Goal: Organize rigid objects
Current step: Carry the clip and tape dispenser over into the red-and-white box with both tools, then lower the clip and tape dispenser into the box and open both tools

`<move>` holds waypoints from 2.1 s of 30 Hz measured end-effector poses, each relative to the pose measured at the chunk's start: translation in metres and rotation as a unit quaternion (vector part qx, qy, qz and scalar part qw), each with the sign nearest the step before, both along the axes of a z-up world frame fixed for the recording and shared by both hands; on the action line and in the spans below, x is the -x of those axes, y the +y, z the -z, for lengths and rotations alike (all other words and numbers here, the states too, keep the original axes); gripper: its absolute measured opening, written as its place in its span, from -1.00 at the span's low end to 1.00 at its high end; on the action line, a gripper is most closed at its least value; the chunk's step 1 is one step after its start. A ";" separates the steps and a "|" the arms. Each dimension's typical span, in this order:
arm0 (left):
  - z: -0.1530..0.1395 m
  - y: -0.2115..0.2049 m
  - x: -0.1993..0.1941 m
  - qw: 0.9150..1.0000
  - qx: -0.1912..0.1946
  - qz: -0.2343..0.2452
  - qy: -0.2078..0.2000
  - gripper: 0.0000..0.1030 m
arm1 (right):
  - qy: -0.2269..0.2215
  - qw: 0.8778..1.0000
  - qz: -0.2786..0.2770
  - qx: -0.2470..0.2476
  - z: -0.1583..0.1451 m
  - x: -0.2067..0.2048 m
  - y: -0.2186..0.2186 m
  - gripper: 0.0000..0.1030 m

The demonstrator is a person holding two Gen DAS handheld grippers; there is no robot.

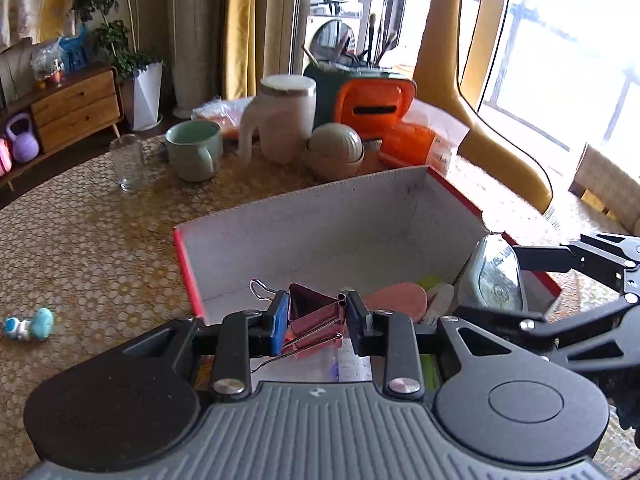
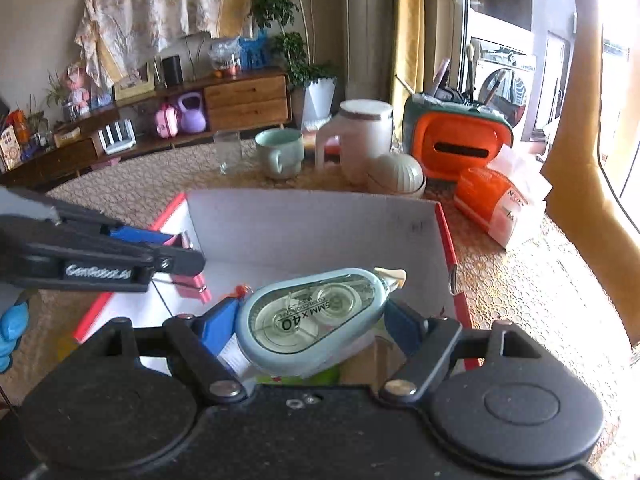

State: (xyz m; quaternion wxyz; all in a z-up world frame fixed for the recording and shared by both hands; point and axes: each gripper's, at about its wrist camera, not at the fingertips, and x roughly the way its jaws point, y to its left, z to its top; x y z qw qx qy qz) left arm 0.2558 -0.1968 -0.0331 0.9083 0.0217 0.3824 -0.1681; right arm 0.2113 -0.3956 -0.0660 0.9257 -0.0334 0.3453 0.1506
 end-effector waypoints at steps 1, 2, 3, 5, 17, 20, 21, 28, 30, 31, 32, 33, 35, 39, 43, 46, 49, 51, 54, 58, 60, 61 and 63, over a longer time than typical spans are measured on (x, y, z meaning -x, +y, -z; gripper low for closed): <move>0.002 -0.003 -0.005 1.000 -0.002 -0.001 0.001 -0.42 | 0.002 1.000 -0.003 0.004 0.002 -0.002 0.000 0.53; 0.004 -0.007 -0.010 1.000 -0.006 -0.003 0.003 -0.42 | 0.005 1.000 -0.007 0.007 0.004 -0.004 0.000 0.53; 0.007 -0.011 -0.016 1.000 -0.010 -0.005 0.007 -0.42 | 0.006 1.000 -0.010 0.010 0.005 -0.006 0.001 0.53; 0.012 -0.017 -0.029 1.000 -0.015 -0.008 0.014 -0.42 | 0.010 1.000 -0.015 0.016 0.009 -0.009 0.002 0.53; 0.033 -0.038 -0.071 0.997 -0.057 0.007 0.048 -0.42 | 0.046 0.997 -0.039 0.040 0.029 -0.028 0.008 0.53; 0.036 -0.043 -0.075 0.996 -0.067 0.014 0.053 -0.42 | 0.059 0.996 -0.040 0.047 0.035 -0.029 0.009 0.53; 0.037 -0.044 -0.076 0.996 -0.070 0.015 0.053 -0.42 | 0.063 0.996 -0.039 0.050 0.037 -0.029 0.010 0.53; 0.043 -0.049 -0.086 0.995 -0.072 0.014 0.072 -0.42 | 0.077 0.995 -0.033 0.053 0.043 -0.030 0.007 0.52; 0.044 -0.049 -0.086 0.994 -0.073 0.013 0.074 -0.42 | 0.077 0.995 -0.034 0.054 0.043 -0.029 0.007 0.53; 0.044 -0.049 -0.086 0.994 -0.073 0.015 0.075 -0.42 | 0.079 0.995 -0.034 0.053 0.044 -0.030 0.007 0.53; 0.044 -0.049 -0.085 0.994 -0.074 0.016 0.075 -0.42 | 0.079 0.995 -0.032 0.054 0.044 -0.030 0.007 0.53; 0.043 -0.049 -0.084 0.994 -0.076 0.017 0.076 -0.42 | 0.078 0.995 -0.031 0.055 0.043 -0.030 0.007 0.53; 0.043 -0.049 -0.082 0.994 -0.079 0.018 0.075 -0.41 | 0.076 0.995 -0.028 0.054 0.042 -0.031 0.006 0.55; 0.040 -0.046 -0.080 0.994 -0.075 0.015 0.077 -0.30 | 0.070 0.996 -0.021 0.051 0.037 -0.031 0.005 0.62; 0.032 -0.040 -0.072 0.996 -0.058 0.011 0.060 0.35 | 0.067 0.997 -0.014 0.048 0.032 -0.028 0.002 0.62; 0.026 -0.035 -0.067 0.997 -0.049 0.015 0.054 0.35 | 0.062 0.997 -0.009 0.043 0.027 -0.024 0.001 0.62; 0.020 -0.029 -0.059 0.998 -0.043 0.015 0.046 0.35 | 0.056 0.998 -0.006 0.035 0.020 -0.020 0.001 0.62; 0.016 -0.025 -0.054 0.998 -0.038 0.015 0.042 0.35 | 0.050 0.998 -0.005 0.030 0.015 -0.017 0.002 0.63; 0.008 -0.019 -0.043 0.999 -0.034 0.016 0.032 0.35 | 0.041 0.999 -0.005 0.023 0.007 -0.011 0.006 0.64; -0.003 -0.010 -0.027 0.999 -0.025 0.016 0.018 0.35 | 0.029 1.000 -0.002 0.008 -0.005 -0.003 0.011 0.64; -0.009 -0.004 -0.020 1.000 -0.019 0.018 0.010 0.35 | 0.022 1.000 0.000 0.001 -0.011 0.001 0.015 0.66; -0.013 0.000 -0.015 1.000 -0.017 0.018 0.005 0.35 | 0.019 1.000 -0.001 -0.003 -0.014 0.003 0.017 0.67; -0.019 0.006 -0.008 1.000 -0.010 0.019 -0.002 0.35 | 0.013 1.000 -0.002 -0.009 -0.019 0.008 0.022 0.70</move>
